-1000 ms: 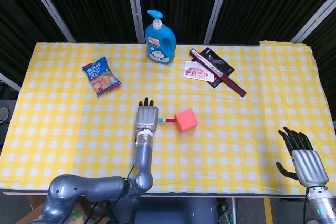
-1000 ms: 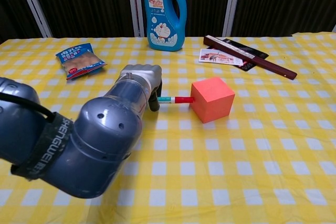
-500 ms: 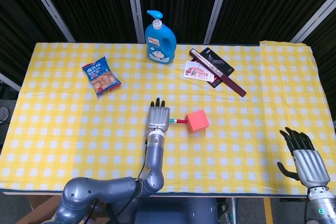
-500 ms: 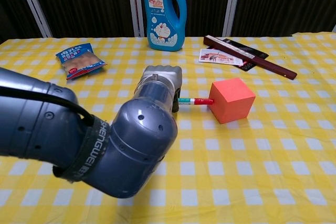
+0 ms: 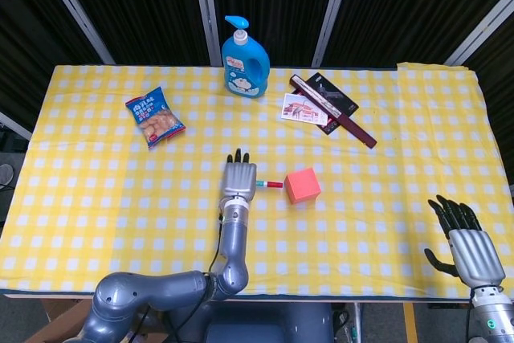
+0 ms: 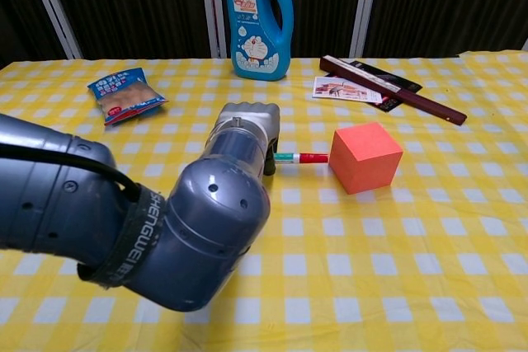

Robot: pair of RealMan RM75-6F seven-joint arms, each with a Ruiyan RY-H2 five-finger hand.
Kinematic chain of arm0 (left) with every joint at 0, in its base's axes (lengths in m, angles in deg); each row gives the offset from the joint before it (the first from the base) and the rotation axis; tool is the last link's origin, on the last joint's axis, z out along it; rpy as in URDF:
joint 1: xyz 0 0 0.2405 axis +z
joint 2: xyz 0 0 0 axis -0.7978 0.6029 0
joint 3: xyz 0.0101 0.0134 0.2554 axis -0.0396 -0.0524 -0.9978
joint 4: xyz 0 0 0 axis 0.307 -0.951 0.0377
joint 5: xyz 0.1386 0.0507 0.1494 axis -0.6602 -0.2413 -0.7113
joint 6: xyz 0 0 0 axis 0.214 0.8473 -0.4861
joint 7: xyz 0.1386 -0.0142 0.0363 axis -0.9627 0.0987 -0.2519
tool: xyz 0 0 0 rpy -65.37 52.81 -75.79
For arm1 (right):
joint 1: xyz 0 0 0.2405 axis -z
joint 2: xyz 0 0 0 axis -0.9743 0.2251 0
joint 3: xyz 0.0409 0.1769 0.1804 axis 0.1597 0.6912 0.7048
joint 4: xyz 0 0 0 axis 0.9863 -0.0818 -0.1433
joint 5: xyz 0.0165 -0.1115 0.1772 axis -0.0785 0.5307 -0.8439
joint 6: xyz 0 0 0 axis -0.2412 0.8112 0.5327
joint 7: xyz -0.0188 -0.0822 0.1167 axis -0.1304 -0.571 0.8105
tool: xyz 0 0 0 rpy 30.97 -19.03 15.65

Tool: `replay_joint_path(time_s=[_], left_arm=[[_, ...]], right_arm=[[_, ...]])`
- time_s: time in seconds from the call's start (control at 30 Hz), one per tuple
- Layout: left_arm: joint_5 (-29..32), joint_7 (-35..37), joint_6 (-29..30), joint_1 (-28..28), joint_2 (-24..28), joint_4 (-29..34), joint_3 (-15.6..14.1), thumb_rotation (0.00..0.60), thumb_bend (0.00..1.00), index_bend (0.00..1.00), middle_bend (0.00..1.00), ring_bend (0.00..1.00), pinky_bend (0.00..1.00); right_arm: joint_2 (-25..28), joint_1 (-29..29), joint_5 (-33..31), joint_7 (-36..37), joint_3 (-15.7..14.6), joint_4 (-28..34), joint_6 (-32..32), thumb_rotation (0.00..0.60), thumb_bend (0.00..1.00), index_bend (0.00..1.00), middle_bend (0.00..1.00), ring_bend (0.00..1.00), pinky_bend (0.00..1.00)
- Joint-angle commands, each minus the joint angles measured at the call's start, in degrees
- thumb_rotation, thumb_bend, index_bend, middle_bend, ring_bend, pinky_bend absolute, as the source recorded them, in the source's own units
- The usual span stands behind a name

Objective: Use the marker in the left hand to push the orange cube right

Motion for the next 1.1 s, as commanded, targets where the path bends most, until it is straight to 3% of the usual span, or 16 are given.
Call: replay_joint_path(time_s=[0.03, 0.27, 0.7, 0.93, 1.1], left_arm=[[-0.3, -0.2, 0.9, 2.2, 1.7, 2.5, -1.2, 0.600, 0.53, 0.57, 0.13, 0.03, 0.14], [-2.7, 1.5, 3.3, 10.9, 11.5, 15.2, -5.6, 0.600, 0.53, 0.57, 0.13, 0.03, 0.14], [-8.3, 7.6, 2.9, 25.0, 35.0, 38.6, -15.3, 0.600, 0.49, 0.56, 0.13, 0.03, 0.14], [-10.3, 11.9, 1.1, 29.2, 41.6, 41.1, -20.0, 0.600, 0.48, 0.55, 0.13, 0.03, 0.14], [-12.1, 15.4, -0.1, 31.2, 43.0, 39.4, -22.6, 0.600, 0.47, 0.55, 0.13, 0.03, 0.14]], right_arm=[[0.0, 0.0, -0.1, 0.0, 0.0, 0.0, 0.0, 0.600, 0.38, 0.00, 0.00, 0.00, 0.00], [0.0, 0.1, 0.0, -0.2, 0.0, 0.1, 0.1, 0.600, 0.38, 0.00, 0.00, 0.00, 0.00], [-0.3, -0.1, -0.9, -1.6, 0.3, 0.4, -0.3, 0.600, 0.38, 0.00, 0.00, 0.00, 0.00], [-0.7, -0.1, -0.9, -2.5, 0.3, 0.6, -0.4, 0.600, 0.38, 0.00, 0.00, 0.00, 0.00], [-0.9, -0.2, -1.0, -2.9, 0.3, 0.6, -0.5, 0.600, 0.38, 0.00, 0.00, 0.00, 0.00]])
